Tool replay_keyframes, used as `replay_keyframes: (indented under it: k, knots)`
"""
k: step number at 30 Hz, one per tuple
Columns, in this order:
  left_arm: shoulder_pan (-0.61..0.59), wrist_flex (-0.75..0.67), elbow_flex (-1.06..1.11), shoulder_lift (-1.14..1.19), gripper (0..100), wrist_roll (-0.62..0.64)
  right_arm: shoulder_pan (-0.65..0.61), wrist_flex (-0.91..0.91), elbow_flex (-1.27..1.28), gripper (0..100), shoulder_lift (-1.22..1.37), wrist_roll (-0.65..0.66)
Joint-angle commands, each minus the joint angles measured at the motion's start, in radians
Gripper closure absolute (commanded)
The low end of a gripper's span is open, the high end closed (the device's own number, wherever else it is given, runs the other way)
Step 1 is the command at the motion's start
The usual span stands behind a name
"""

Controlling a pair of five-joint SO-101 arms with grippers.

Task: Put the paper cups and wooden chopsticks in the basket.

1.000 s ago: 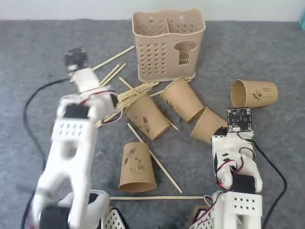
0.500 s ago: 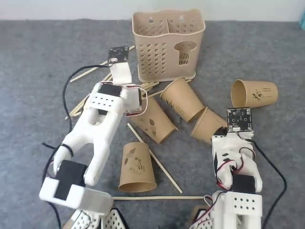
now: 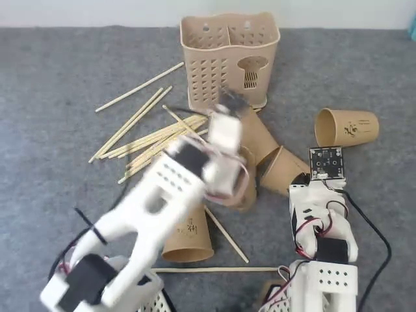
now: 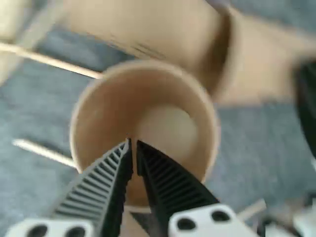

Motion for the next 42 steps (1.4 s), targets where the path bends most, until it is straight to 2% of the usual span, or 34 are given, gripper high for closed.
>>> replay_keyframes:
  k: [1,8,14,17,20,25,28,33,42]
  knots:
    - [0.163,0.006,0.064,-0.072,99,-0.080,-0.001,-0.015,-0.018,96.8,-0.024,0.011]
    - [0.170,0.011,0.065,-0.080,99,-0.109,-0.001,-0.016,-0.018,96.7,-0.024,0.011]
    - [0.170,0.074,-0.016,-0.084,88,-0.109,-0.001,-0.016,-0.018,96.7,-0.024,0.011]
    - [0.164,0.120,-0.061,-0.147,87,-0.112,-0.001,-0.018,-0.018,96.7,-0.024,0.011]
    - [0.104,0.140,-0.074,-0.278,86,-0.112,-0.001,-0.019,-0.018,96.6,-0.024,0.011]
    - [-0.068,0.137,0.005,-0.502,86,-0.112,-0.001,-0.019,-0.018,96.6,-0.024,0.011]
    - [-0.083,0.078,0.147,-0.545,86,-0.161,-0.002,-0.019,-0.018,96.6,-0.024,0.011]
    - [-0.086,-0.164,0.371,-0.503,86,-0.170,-0.002,-0.016,-0.017,96.6,-0.024,0.011]
    - [-0.083,-0.209,0.364,-0.416,86,-0.166,0.001,-0.016,-0.018,96.7,-0.024,0.011]
